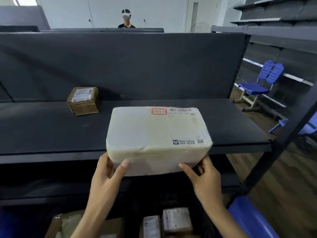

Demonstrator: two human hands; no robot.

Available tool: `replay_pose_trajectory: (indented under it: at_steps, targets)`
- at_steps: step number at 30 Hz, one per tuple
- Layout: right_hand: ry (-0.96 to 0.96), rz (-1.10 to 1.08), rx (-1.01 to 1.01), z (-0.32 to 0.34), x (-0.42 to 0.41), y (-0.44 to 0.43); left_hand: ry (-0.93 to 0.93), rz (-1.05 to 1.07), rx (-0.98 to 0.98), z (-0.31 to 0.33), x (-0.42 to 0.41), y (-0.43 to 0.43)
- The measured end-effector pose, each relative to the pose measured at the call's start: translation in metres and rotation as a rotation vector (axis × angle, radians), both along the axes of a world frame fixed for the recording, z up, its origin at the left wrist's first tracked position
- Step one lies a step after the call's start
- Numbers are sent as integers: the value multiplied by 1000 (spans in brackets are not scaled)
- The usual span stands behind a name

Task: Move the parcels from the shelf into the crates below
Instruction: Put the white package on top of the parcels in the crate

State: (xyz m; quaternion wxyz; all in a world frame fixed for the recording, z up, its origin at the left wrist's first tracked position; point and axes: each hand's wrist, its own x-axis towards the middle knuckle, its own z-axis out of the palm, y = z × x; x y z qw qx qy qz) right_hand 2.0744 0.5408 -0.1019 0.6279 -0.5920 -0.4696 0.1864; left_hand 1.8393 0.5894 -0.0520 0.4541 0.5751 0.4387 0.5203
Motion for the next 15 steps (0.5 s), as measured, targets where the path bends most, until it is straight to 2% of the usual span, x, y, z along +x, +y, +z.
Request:
replay_pose_trajectory:
  at_steps: [4, 6, 11, 15]
  targets:
    - [-31, -45, -37, -10, -54, -44, -100, 36, -221, -1, -56, -20]
    - [-65, -81, -52, -13, -84, -63, -91, 10, -272, -2, -87, -34]
    - [-137, -120, -45, -22, -165, -98, 112, -60, -236, 0, -167, -77]
    - [-96, -22, -115, -12, -222, -119, 131, -63, -198, -4, -227, -91]
